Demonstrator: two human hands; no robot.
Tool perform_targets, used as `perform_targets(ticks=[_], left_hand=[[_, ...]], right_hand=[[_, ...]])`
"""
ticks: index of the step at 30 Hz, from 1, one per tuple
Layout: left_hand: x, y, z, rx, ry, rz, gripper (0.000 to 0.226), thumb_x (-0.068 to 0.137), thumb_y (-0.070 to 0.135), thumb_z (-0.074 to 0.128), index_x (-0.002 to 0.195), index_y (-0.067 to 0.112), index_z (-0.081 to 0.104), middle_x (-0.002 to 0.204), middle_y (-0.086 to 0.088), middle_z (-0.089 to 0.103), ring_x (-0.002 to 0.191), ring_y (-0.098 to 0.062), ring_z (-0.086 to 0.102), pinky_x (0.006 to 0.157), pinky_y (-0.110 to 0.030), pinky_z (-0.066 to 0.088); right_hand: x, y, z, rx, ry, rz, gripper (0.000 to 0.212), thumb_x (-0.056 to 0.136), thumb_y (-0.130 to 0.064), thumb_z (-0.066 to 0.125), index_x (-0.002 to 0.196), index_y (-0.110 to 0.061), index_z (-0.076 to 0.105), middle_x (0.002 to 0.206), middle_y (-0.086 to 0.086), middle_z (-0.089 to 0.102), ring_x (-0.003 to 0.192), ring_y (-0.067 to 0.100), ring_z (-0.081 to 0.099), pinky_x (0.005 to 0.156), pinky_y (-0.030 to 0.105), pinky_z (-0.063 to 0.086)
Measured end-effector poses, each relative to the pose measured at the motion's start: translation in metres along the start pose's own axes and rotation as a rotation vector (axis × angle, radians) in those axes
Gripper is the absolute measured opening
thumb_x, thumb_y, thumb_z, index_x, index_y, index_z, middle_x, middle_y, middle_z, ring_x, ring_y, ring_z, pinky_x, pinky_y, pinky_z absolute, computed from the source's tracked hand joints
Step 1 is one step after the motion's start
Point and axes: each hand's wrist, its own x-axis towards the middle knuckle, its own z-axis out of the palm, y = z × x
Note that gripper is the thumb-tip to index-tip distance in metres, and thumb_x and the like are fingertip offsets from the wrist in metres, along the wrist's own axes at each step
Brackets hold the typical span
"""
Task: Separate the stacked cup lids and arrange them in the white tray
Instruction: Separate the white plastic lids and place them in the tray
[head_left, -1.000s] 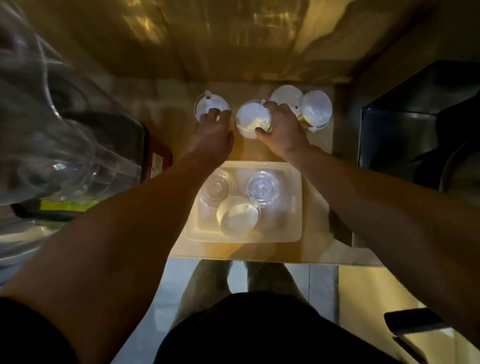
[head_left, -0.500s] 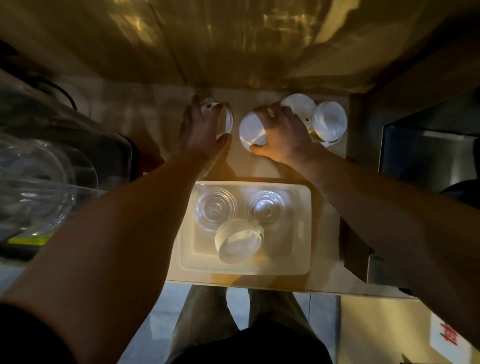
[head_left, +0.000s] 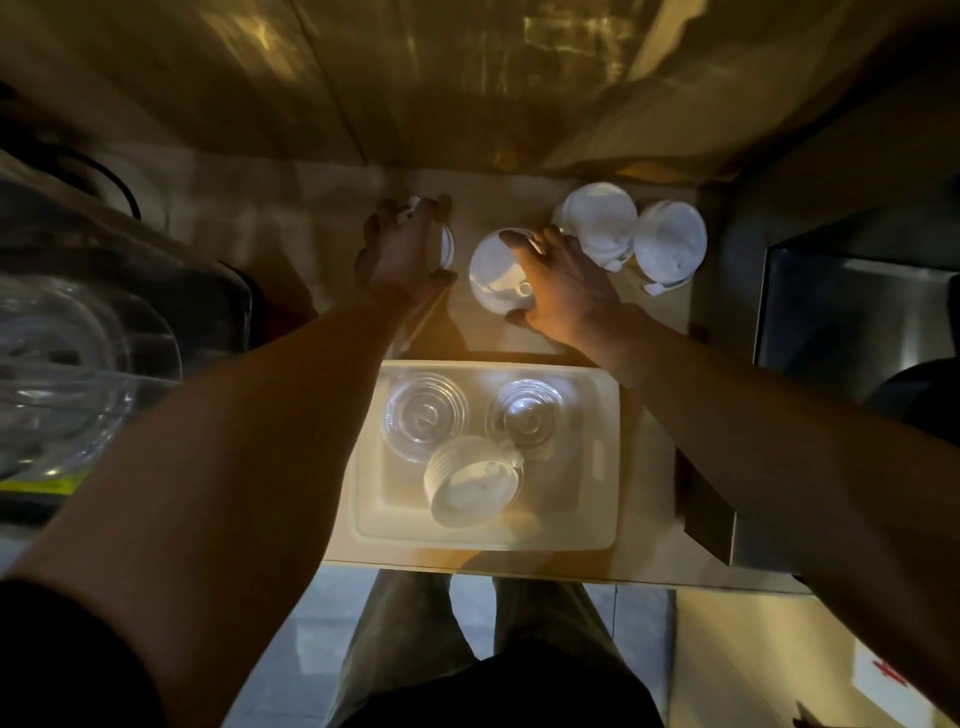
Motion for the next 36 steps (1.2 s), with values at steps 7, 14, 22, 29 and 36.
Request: perform_targets(ticks=[7,14,22,29,36], left_hand=[[-0.008,-0.007,0.001,0.046,-0.036,-0.053,0.071,0.066,0.034,0.080,0.126,0.034,0.041,0.136,-0.014,0.041,0.127,-0.039,0.035,0.099,-0.050,0.040],[-0.019,-0.019,0.003,-0.060,0.037,-0.118,0.095,0.055,0.054,0.079,0.136,0.034,0.034,0.126,-0.015,0.049,0.118,-0.039,0.047,0.094,-0.042,0.041],[-0.024,-0.024,-0.004,-0.371,0.101,-0.243,0.111,0.051,0.066,0.069,0.147,0.023,0.033,0.144,-0.007,0.045,0.132,-0.024,0.044,0.101,-0.022,0.029],[-0.032,-0.020,0.000,-0.768,0.197,-0.372,0.074,0.067,0.041,0.086,0.128,0.016,0.053,0.130,-0.001,0.058,0.116,-0.016,0.057,0.082,-0.017,0.040],[-0.032,-0.015,-0.008,-1.158,-0.028,-0.520,0.082,0.047,0.060,0.084,0.117,0.024,0.062,0.114,0.002,0.068,0.104,-0.016,0.066,0.089,-0.041,0.058]], right_hand=[[-0.004,-0.004,0.010,0.033,0.017,0.024,0.099,0.073,-0.039,0.080,0.151,-0.021,0.022,0.148,0.017,0.030,0.131,0.039,0.041,0.094,0.049,0.049],[0.006,-0.014,0.018,0.076,0.104,-0.005,0.095,0.071,-0.031,0.081,0.150,-0.017,0.028,0.147,0.017,0.035,0.134,0.040,0.037,0.100,0.048,0.046],[0.013,-0.017,0.019,0.202,0.160,-0.001,0.094,0.065,-0.028,0.082,0.146,-0.016,0.037,0.143,0.017,0.040,0.132,0.040,0.038,0.110,0.046,0.038],[0.002,-0.016,0.020,0.259,0.272,-0.006,0.098,0.055,-0.022,0.086,0.141,-0.004,0.043,0.131,0.023,0.048,0.122,0.043,0.046,0.107,0.045,0.037],[-0.011,-0.017,0.013,0.418,0.302,0.018,0.094,0.060,-0.025,0.082,0.141,-0.003,0.038,0.136,0.019,0.046,0.126,0.037,0.043,0.103,0.035,0.036]])
